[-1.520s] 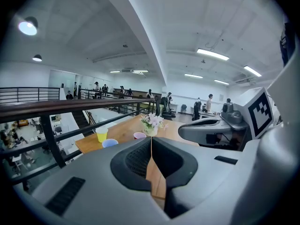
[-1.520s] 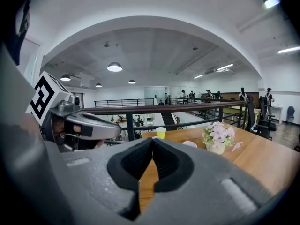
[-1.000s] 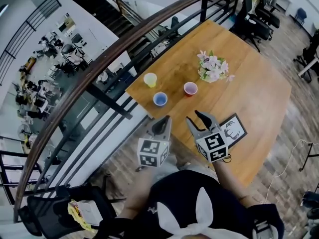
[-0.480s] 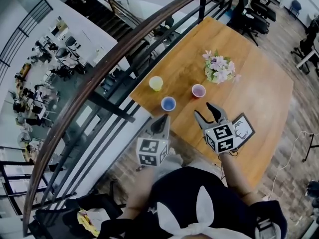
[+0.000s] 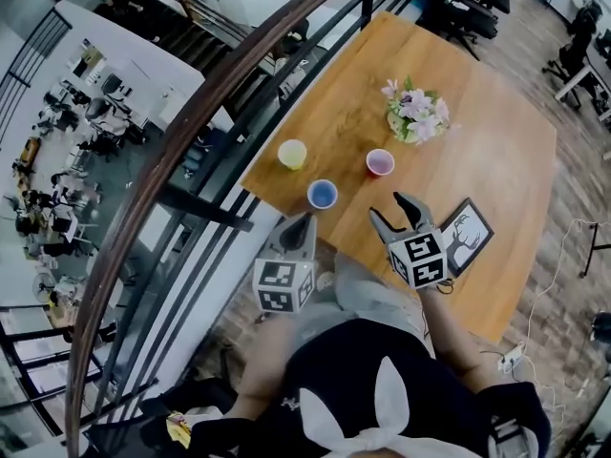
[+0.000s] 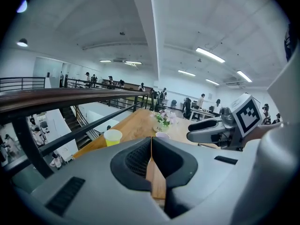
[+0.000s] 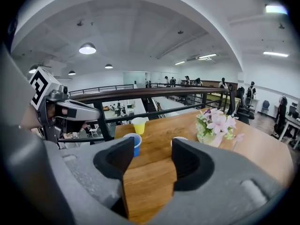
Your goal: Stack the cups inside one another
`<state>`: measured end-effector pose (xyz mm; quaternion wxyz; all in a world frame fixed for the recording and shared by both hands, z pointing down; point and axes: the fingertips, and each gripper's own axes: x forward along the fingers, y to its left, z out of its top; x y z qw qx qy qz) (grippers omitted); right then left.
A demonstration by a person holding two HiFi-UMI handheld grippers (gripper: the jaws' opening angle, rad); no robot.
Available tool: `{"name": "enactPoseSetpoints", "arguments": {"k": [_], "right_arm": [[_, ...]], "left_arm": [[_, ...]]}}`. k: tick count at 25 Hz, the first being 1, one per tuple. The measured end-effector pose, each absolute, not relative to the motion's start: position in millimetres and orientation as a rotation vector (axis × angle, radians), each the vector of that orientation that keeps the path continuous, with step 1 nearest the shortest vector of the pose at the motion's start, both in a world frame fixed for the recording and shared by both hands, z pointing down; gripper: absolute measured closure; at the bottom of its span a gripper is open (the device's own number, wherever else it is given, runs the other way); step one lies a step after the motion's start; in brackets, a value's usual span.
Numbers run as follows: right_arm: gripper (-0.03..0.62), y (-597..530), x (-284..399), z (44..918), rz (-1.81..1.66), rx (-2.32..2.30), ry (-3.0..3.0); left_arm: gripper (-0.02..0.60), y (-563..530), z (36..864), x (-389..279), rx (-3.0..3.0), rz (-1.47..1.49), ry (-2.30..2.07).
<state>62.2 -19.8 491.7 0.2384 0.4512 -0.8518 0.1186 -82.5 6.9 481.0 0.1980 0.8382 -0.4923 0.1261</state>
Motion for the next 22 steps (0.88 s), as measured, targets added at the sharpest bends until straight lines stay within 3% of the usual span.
{"name": "enactPoseSetpoints", "arguments": {"k": [22], "right_arm": [[0.279, -119, 88, 550, 0.424, 1.22, -2.199]], "left_arm": [[0.561, -93, 515, -67, 2.357, 0.453, -1.244]]}}
